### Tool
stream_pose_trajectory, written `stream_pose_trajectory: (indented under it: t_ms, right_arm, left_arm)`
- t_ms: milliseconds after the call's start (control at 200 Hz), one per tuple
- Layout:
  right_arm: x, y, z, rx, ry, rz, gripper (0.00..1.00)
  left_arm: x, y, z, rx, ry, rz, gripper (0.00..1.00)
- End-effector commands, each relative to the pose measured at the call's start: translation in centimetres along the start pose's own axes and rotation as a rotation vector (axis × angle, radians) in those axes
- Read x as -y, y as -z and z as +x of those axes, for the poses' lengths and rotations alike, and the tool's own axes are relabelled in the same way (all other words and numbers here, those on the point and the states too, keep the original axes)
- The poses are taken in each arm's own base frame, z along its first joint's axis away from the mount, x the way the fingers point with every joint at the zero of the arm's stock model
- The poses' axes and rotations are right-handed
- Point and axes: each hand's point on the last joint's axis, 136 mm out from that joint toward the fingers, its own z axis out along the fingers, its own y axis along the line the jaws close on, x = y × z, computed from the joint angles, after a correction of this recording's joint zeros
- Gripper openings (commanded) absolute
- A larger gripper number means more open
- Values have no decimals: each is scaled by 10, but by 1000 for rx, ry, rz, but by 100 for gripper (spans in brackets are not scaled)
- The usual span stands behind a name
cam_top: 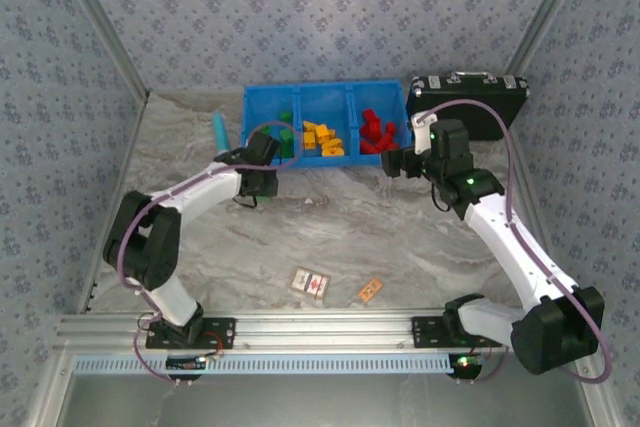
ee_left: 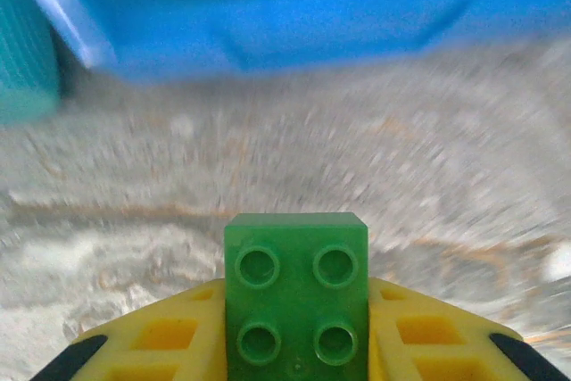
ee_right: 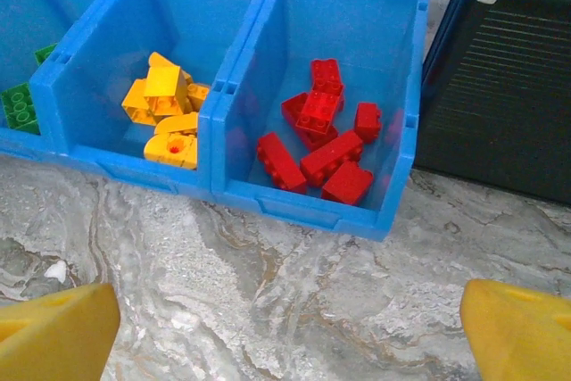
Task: Sort the legos into containers by color
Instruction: Pick up the lego from the center of the table, then place the lego in the container.
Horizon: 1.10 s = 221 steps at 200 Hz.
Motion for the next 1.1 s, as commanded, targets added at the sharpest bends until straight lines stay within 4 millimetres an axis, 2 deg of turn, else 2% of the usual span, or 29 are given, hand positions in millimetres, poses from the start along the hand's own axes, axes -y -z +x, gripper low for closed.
stream_pose_trajectory:
  t_ms: [0,145,290,485,700,820,1100]
  right_arm:
    - [-1,7,-11,58,13,-18,100]
    - [1,7,-5,49,15,-13,100]
    - [4,11,-1,60,12,4,100]
    - [8,15,5,70,-15,22,100]
    - [17,30,0,181,-54,74,100]
    - [16,26,3,162,-68,65,100]
    - [13,10,12,114,-99,45,100]
  left_arm:
    - [12,38,-47,123,-2,46,30]
    - [22,60,-95,232,3,80,30]
    - [24,71,-140,324,18,103,30]
    - [16,52,-175,350,-18,33,33]
    - [2,1,-190,319,75,64,32]
    - [-3,-31,-191,272,160,135,32]
    - [5,-67,-187,203,153,171,31]
